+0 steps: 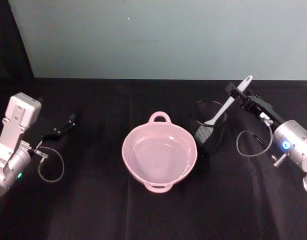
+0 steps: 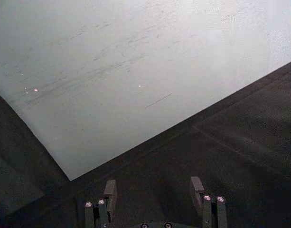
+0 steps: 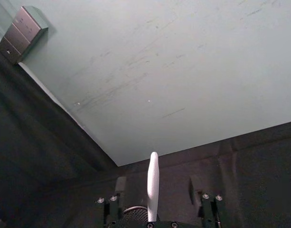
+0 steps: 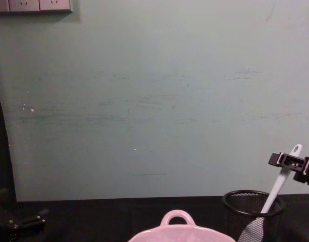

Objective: Use the one hand to pick up the spoon and stir the clear water in the bowl.

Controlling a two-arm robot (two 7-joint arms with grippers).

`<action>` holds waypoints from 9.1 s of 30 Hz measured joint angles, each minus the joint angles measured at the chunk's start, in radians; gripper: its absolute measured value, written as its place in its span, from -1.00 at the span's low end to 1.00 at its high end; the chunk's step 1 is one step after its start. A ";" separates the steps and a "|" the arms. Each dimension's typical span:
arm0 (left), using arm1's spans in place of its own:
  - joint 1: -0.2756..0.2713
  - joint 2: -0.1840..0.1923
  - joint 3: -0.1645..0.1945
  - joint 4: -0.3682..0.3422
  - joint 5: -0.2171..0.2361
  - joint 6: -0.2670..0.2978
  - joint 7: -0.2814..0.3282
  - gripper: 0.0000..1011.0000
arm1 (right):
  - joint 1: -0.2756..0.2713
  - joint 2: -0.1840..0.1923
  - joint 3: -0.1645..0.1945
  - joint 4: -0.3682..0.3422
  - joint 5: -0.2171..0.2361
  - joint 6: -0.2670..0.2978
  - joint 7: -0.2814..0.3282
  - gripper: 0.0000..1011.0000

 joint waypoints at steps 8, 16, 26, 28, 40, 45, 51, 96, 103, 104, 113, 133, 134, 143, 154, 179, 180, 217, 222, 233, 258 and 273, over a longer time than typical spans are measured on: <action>0.000 0.000 0.000 0.000 0.000 0.000 0.000 1.00 | -0.001 0.000 0.001 -0.001 0.000 0.000 0.000 0.23; 0.000 0.000 0.000 0.000 0.000 0.000 0.000 1.00 | -0.002 0.000 0.001 -0.002 0.000 0.000 -0.001 -0.31; 0.000 0.000 0.000 0.000 0.000 0.000 0.000 1.00 | -0.002 0.000 0.001 -0.003 0.000 -0.001 0.000 -0.76; 0.000 0.000 0.000 0.000 0.000 0.000 0.000 1.00 | -0.002 0.000 0.001 -0.003 0.000 -0.001 0.000 -0.76; 0.000 0.000 0.000 0.000 0.000 0.000 0.000 1.00 | -0.048 0.073 -0.009 -0.164 -0.104 -0.032 -0.009 -0.76; 0.000 0.000 0.000 0.000 0.000 0.000 0.000 1.00 | -0.072 0.130 -0.009 -0.267 -0.180 -0.041 0.001 -0.76; 0.000 0.000 0.000 0.000 0.000 0.000 0.000 1.00 | -0.081 0.213 -0.003 -0.371 -0.262 -0.036 0.042 -0.76; 0.000 0.000 0.000 0.000 0.000 0.000 0.000 1.00 | 0.075 0.188 -0.251 -0.359 -0.299 0.015 0.250 -0.76; 0.000 0.000 0.000 0.000 0.000 0.000 0.000 1.00 | 0.038 0.201 -0.273 -0.336 -0.330 -0.028 0.291 -0.76; 0.000 0.000 0.000 0.000 0.000 0.000 0.000 1.00 | 0.034 0.204 -0.274 -0.336 -0.337 -0.032 0.291 -0.76; 0.000 0.000 0.000 0.000 0.000 0.000 0.000 1.00 | -0.004 0.223 -0.271 -0.342 -0.383 -0.059 0.301 -0.76; 0.000 0.000 0.000 0.000 0.000 0.000 0.000 1.00 | 0.035 0.090 -0.316 -0.238 -0.404 -0.090 0.316 -0.76; 0.000 0.000 0.000 0.000 0.000 0.000 0.000 1.00 | 0.038 0.083 -0.317 -0.229 -0.408 -0.095 0.313 -0.76; 0.000 0.000 0.000 0.000 0.000 0.000 0.000 1.00 | 0.070 -0.003 -0.320 -0.133 -0.490 -0.171 0.250 -0.76; 0.000 0.000 0.000 0.000 0.000 0.000 0.000 1.00 | 0.094 -0.061 -0.284 -0.046 -0.581 -0.229 0.161 -0.76; 0.000 0.000 0.000 0.000 0.000 0.000 0.000 1.00 | -0.081 0.098 -0.164 -0.297 -0.531 -0.096 0.237 -0.76; 0.000 0.000 0.000 0.000 0.000 0.000 0.000 1.00 | -0.094 0.107 -0.163 -0.316 -0.517 -0.088 0.248 -0.76; 0.000 0.000 0.000 0.000 0.000 0.000 0.000 1.00 | 0.026 -0.040 -0.245 -0.166 -0.667 -0.140 0.129 -0.76; 0.000 0.000 0.000 0.000 0.000 0.000 0.000 1.00 | 0.014 -0.027 -0.220 -0.186 -0.685 -0.135 0.119 -0.76; 0.000 0.000 0.000 0.000 0.000 0.000 0.000 1.00 | -0.070 0.047 -0.157 -0.298 -0.648 -0.064 0.173 -0.76; 0.000 0.000 0.000 0.000 0.000 0.000 0.000 1.00 | -0.066 0.029 -0.245 -0.326 -0.520 -0.004 0.222 -0.76; 0.000 0.000 0.000 0.000 0.000 0.000 0.000 1.00 | 0.022 -0.065 -0.238 -0.160 -0.652 -0.115 0.124 -0.76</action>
